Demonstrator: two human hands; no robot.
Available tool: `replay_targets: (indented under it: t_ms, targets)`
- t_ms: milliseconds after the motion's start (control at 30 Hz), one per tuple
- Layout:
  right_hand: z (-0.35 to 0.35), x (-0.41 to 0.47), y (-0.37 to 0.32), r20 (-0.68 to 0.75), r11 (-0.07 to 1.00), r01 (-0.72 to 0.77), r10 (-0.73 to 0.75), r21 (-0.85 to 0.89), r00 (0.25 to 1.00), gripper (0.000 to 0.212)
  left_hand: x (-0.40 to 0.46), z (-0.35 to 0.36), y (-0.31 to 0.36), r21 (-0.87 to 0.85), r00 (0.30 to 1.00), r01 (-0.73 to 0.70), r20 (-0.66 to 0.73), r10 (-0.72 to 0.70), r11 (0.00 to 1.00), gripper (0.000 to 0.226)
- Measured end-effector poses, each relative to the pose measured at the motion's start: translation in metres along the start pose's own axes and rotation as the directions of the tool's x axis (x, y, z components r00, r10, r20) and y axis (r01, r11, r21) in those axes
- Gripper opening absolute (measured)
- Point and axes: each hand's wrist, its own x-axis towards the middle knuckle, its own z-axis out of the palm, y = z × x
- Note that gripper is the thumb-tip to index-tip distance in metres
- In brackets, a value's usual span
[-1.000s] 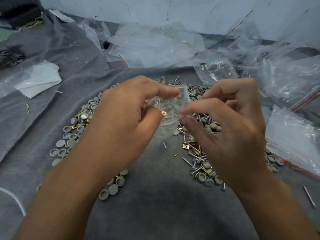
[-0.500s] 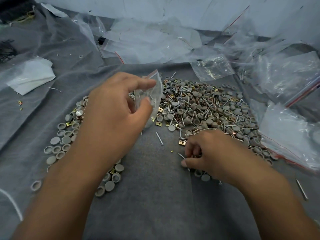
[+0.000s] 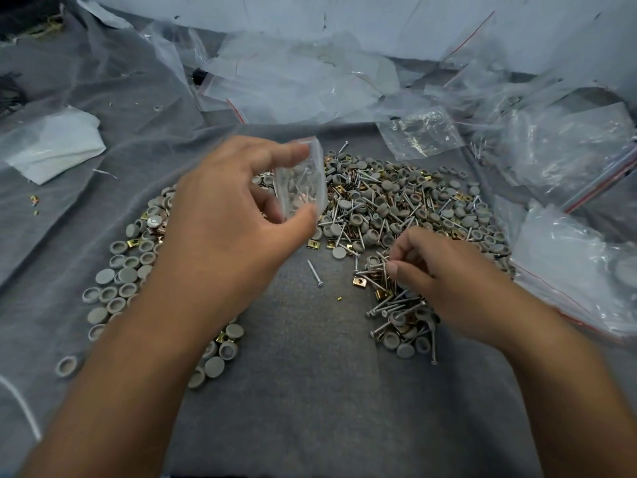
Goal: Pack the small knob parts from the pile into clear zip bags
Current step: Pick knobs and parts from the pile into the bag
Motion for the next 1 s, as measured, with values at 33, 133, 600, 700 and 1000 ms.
replay_targets:
  t_ms: [33,133,600,700,1000]
  targets:
    - [0.0,0.001,0.001,-0.005,1.0,0.007,-0.007,0.017,1.0,0.011,0.0,0.0,0.0,-0.001,1.0,-0.001,0.019,0.001,1.0,0.05]
    - [-0.004,-0.001,0.003,0.055,0.998,0.048,-0.051,0.049,0.997,0.012,-0.001,0.002,0.001,0.0,0.997,-0.004,0.08,0.004,1.0,0.051]
    - [0.002,0.001,0.006,0.201,0.966,0.21,-0.178,-0.153,0.963,0.015,-0.004,0.007,0.013,0.224,0.935,-0.095,0.355,0.01,0.97,0.054]
    - [0.004,-0.001,0.008,0.212,0.959,0.214,-0.173,-0.186,0.962,0.009,-0.005,0.007,0.012,0.209,0.937,-0.097,0.348,0.019,0.973,0.054]
    - [-0.012,-0.005,-0.005,-0.151,0.934,0.233,-0.198,0.272,0.968,0.005,-0.006,0.01,0.01,0.183,0.93,-0.057,0.366,-0.014,0.982,0.053]
